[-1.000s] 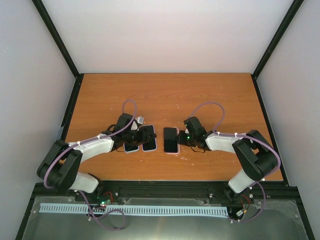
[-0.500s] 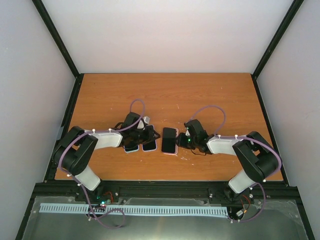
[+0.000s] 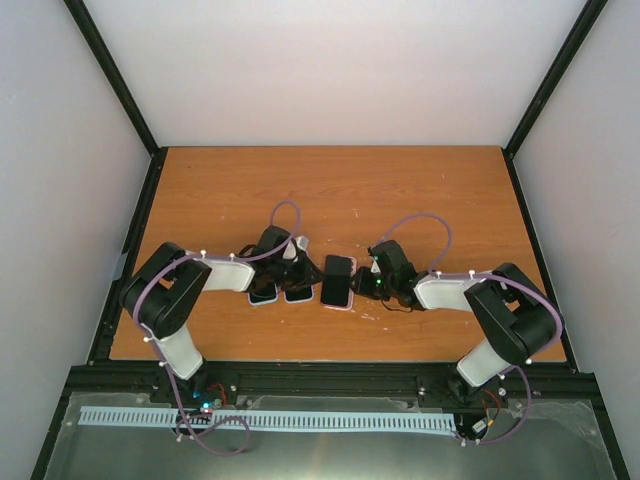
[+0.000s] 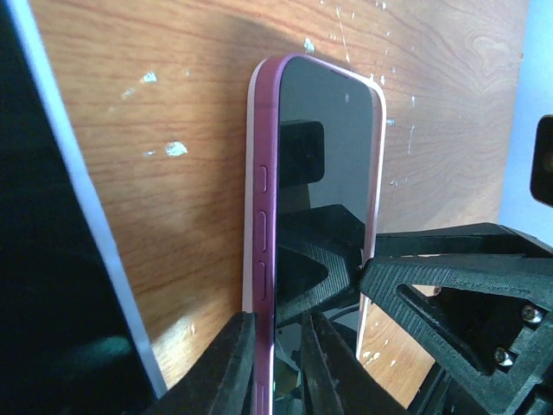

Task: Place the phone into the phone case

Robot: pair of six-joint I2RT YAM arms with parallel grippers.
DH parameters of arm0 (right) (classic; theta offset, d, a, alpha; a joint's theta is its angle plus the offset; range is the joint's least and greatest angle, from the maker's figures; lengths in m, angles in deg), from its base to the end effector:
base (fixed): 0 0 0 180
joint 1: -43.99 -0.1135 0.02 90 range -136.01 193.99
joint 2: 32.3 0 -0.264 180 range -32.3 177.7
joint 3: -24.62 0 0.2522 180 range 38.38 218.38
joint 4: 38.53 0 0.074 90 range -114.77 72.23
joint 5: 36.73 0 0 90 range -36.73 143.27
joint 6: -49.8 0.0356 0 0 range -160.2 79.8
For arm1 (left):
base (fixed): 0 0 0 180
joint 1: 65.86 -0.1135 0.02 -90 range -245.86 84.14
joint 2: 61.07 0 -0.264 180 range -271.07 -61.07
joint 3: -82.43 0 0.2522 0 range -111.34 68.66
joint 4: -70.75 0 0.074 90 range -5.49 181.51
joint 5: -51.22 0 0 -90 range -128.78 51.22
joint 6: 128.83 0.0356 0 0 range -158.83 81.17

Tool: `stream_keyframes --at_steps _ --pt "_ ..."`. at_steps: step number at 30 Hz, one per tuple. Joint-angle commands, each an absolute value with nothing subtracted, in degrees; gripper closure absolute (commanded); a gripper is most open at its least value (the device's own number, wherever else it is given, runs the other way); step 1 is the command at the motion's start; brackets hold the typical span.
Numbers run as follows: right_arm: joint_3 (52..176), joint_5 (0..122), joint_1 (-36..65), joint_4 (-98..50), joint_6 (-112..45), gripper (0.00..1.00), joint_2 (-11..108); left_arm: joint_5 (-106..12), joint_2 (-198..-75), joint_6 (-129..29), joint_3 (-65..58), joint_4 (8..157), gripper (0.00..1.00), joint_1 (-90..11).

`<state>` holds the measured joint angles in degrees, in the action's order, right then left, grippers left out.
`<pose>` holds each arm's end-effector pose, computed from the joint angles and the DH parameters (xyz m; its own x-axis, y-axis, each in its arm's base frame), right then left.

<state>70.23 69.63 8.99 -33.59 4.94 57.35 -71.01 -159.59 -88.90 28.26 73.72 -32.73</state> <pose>0.2160 0.1635 0.1206 -0.9334 0.1767 -0.3123 -0.0569 0.7864 0.6151 0.2493 -0.1853 0.1217 -0.9818 -0.1338 -0.1345 0.0190 0.6360 -0.7715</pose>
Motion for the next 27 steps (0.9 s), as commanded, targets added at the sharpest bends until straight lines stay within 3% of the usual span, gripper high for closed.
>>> stream_keyframes --at_steps 1,12,27 --pt "69.15 70.68 8.31 -32.83 5.4 0.77 58.0 -72.33 -161.34 -88.49 25.64 71.25 0.86 -31.4" --pt "68.89 72.25 8.36 -35.09 5.38 0.77 58.34 -72.64 -163.4 -88.3 22.62 71.32 0.96 -28.15" --pt "68.09 70.96 8.58 -36.08 3.75 0.76 54.71 -72.66 -164.36 -89.09 23.49 70.53 0.89 -26.17"
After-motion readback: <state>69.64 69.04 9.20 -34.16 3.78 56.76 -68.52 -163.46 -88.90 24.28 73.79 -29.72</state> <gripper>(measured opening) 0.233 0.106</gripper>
